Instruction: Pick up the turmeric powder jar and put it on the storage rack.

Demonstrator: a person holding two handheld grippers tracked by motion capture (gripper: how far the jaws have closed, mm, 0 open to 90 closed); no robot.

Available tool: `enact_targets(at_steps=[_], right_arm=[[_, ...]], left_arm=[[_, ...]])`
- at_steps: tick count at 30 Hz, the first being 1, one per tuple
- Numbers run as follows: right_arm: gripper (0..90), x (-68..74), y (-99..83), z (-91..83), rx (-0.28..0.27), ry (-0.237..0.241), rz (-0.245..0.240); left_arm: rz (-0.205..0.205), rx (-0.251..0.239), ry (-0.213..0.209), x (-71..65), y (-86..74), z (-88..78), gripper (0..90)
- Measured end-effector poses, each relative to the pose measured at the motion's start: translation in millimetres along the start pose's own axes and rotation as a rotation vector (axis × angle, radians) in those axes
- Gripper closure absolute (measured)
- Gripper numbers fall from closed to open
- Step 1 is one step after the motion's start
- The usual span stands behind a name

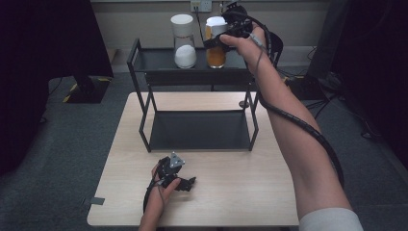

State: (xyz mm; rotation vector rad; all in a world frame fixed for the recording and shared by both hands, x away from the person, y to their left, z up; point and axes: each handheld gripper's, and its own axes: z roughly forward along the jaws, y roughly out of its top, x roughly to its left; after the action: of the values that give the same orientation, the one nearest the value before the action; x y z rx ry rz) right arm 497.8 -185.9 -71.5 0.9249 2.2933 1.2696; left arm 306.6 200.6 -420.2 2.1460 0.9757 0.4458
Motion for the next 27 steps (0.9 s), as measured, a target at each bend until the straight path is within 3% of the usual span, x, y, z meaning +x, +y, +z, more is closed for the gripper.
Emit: enact_targets(at_steps=[8, 15, 27], right_arm=[[27.9, 5.7, 0.0, 1.5, 0.006, -0.012, -0.002], [10.2, 16.1, -2.2, 2.8, -0.002, -0.050, -0.017], [0.2, 21.2, -16.9, -8.9, -0.028, -0.074, -0.007]], left_arm=[[0.000, 0.001, 0.000, 0.1, 0.1, -0.1, 0.0], [0.001, 0.001, 0.000, 0.0, 0.2, -0.1, 0.0], [0.000, 0.001, 0.001, -0.1, 0.2, -0.1, 0.0]])
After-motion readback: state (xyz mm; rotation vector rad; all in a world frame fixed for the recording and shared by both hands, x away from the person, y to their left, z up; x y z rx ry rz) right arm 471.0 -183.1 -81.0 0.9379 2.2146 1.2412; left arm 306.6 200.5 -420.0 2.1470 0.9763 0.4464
